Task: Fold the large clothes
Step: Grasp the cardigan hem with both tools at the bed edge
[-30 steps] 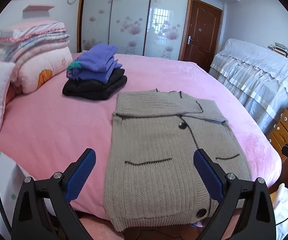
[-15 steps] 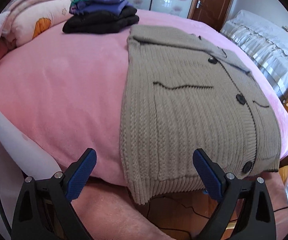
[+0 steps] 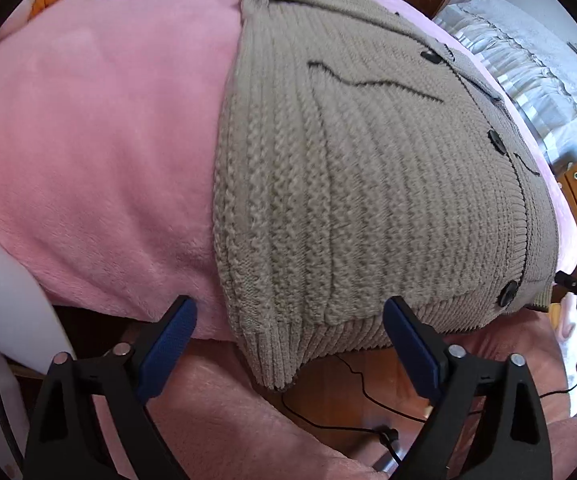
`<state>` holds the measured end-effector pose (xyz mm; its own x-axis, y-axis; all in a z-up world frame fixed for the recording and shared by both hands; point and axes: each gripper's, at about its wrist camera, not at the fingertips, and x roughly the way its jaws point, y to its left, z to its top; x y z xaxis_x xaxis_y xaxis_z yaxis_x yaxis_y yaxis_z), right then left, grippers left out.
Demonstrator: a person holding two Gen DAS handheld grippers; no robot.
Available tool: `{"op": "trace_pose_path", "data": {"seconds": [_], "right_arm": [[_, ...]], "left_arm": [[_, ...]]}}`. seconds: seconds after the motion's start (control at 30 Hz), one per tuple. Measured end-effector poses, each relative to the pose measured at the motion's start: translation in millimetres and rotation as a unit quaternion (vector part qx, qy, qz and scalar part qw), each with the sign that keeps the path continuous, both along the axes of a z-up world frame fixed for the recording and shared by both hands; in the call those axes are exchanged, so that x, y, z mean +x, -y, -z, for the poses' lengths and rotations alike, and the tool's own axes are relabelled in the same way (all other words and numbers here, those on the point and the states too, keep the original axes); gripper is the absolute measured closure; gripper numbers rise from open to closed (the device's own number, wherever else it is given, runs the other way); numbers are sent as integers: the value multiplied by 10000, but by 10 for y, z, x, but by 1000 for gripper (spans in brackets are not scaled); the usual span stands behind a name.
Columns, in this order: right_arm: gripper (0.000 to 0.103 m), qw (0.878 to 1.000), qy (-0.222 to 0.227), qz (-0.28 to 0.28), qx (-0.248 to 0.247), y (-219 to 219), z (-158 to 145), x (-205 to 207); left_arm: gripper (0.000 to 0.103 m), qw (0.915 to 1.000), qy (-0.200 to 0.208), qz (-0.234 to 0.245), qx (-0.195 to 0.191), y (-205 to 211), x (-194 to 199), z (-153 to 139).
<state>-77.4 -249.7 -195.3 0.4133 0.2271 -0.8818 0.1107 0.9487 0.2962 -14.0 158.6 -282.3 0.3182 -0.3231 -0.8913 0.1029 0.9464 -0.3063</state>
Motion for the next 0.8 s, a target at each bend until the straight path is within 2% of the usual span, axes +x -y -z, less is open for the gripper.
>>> {"op": "trace_pose_path", "data": {"seconds": [0.17,0.23,0.27,0.3,0.53,0.8], "right_arm": [[46,9998,-146,-1,157,32,105,14],[46,9995,-236,17,201,47,150,11],[46,9994,-271,29,215,54,164,10],[46,9993,-280,29,259,60,172,-2],[46,9989,-355,12,311,67,217,-18],[45,9983,-466,-2,350,38,269,73]], "left_arm": [[13,9999,66,61,-120,-13,-3,34],[20,9995,77,116,-270,-11,-24,17],[28,9991,29,223,-363,7,-42,16],[29,9987,-28,317,-390,29,-66,28],[30,9961,-668,461,-354,79,-106,257],[30,9931,-967,562,-347,140,-25,439]]}}
